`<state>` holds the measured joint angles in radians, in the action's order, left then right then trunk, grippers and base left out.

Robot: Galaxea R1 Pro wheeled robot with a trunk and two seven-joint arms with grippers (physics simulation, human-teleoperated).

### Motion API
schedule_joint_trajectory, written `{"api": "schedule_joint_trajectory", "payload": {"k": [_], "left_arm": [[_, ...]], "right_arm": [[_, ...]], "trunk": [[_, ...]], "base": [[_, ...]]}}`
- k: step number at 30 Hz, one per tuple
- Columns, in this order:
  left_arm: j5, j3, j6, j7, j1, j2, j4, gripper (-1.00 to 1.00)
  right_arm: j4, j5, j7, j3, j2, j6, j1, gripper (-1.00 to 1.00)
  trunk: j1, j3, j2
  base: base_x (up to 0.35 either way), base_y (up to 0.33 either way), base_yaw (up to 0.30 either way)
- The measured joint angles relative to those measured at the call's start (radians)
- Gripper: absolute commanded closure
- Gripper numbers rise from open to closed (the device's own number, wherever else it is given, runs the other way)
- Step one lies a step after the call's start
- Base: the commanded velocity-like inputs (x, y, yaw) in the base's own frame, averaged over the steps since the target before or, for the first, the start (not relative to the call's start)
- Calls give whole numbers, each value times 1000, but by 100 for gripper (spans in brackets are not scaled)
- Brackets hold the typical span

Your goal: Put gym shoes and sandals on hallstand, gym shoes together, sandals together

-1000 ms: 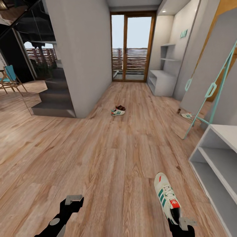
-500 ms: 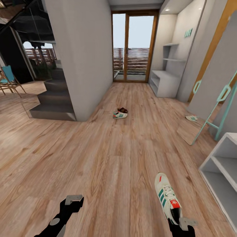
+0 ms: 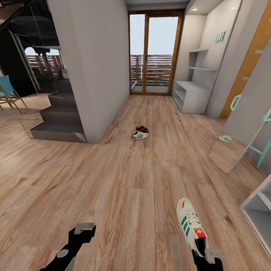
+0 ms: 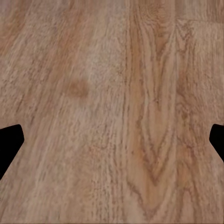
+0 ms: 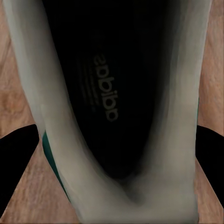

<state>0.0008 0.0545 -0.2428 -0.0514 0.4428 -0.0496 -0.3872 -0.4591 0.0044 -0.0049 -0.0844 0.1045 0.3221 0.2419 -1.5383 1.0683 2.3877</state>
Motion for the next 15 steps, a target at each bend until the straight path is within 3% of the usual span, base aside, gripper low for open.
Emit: {"api": "schedule_joint_trajectory", "payload": {"k": [15], "left_arm": [[-1,0,0,-1,0,0,0,-100]], "right_arm": [[0,0,0,0,0,0,0,100]], "trunk": [[0,0,0]], "base": [[334,82,0]]}}
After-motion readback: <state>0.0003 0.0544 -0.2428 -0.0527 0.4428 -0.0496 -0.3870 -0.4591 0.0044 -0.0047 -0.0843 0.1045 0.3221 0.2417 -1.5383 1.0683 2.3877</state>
